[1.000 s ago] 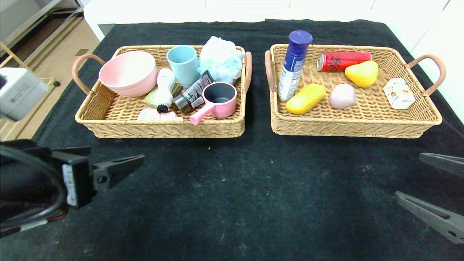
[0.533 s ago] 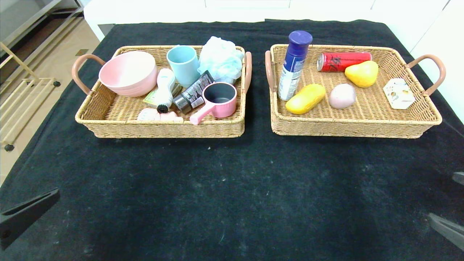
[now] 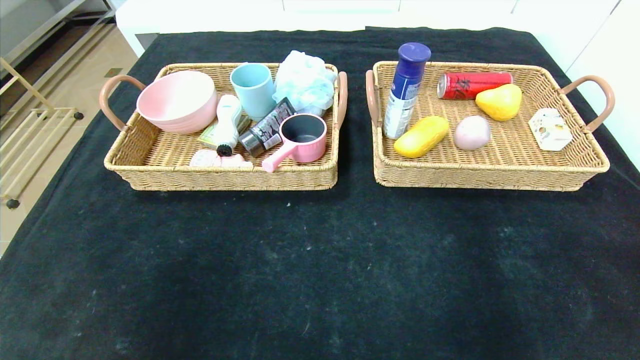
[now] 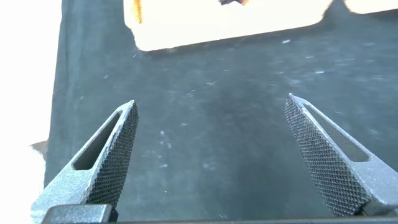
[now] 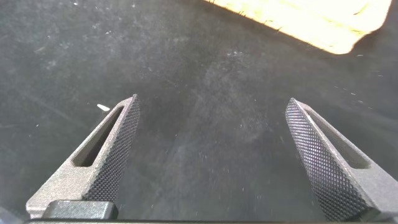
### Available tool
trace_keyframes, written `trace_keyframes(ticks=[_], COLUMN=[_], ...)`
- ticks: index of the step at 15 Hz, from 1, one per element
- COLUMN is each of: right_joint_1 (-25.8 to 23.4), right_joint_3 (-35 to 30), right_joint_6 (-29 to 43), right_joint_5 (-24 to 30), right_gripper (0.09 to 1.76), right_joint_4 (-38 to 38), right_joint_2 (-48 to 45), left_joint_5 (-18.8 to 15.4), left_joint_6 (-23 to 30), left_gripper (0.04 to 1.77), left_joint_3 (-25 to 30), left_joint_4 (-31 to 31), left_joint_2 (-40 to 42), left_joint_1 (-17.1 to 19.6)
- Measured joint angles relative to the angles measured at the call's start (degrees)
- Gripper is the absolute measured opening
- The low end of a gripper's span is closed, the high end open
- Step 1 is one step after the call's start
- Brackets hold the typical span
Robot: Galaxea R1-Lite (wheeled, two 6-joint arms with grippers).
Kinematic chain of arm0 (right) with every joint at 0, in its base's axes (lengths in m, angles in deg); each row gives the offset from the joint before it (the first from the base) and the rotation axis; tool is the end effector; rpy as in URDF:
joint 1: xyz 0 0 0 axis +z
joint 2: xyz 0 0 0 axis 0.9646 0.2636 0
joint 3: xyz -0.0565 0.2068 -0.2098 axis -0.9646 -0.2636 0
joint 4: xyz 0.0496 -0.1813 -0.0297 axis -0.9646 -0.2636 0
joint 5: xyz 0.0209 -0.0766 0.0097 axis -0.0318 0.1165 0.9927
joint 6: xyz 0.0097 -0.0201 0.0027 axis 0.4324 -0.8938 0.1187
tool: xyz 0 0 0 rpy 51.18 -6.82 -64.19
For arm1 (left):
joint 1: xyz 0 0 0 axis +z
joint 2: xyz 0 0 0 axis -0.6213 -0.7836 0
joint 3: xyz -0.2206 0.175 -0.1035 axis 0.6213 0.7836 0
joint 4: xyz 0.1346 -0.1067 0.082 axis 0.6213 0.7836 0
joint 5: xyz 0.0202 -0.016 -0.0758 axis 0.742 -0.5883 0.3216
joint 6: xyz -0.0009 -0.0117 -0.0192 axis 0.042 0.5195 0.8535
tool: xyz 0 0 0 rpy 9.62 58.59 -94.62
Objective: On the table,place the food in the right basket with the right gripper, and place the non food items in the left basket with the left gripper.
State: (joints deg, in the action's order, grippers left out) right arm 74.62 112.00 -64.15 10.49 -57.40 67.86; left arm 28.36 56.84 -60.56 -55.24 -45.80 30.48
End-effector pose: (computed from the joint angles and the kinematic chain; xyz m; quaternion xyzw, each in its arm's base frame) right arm -0.0192 0.0081 0.2180 -0.0901 0.0355 0.1853 0.9779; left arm -0.0224 0.0043 0.2506 0.0418 0.0089 -0.0461 0.9980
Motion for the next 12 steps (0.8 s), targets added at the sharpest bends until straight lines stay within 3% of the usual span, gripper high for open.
trace_keyframes(ticks=[2,7,10,12], right_joint_1=[-0.09,-0.21,-0.23,-0.12], right_joint_3=[-1.29,-5.07,-7.64,-9.26], right_joint_6=[1.76,2.73,2.67,2.63], right_joint_5=[-0.24,-0.66,-1.02,-2.69], right_gripper=[1.71,1.71,1.71,1.71], right_joint_4=[-0.67,-0.78,-0.39,-0.04], right_joint_2=[-3.85,-10.18,-14.36,-17.83], left_joint_5=[-3.95,-8.59,-11.62,-12.14], left_joint_6=[0.2,0.57,0.52,0.69], left_gripper=[1.71,1.71,1.71,1.71], left_joint_3=[0.01,2.77,9.07,15.19], left_joint_4=[3.95,8.25,5.83,-0.68], left_joint_2=[4.02,12.9,19.04,22.41], left_joint_1=[3.12,6.78,7.64,7.84])
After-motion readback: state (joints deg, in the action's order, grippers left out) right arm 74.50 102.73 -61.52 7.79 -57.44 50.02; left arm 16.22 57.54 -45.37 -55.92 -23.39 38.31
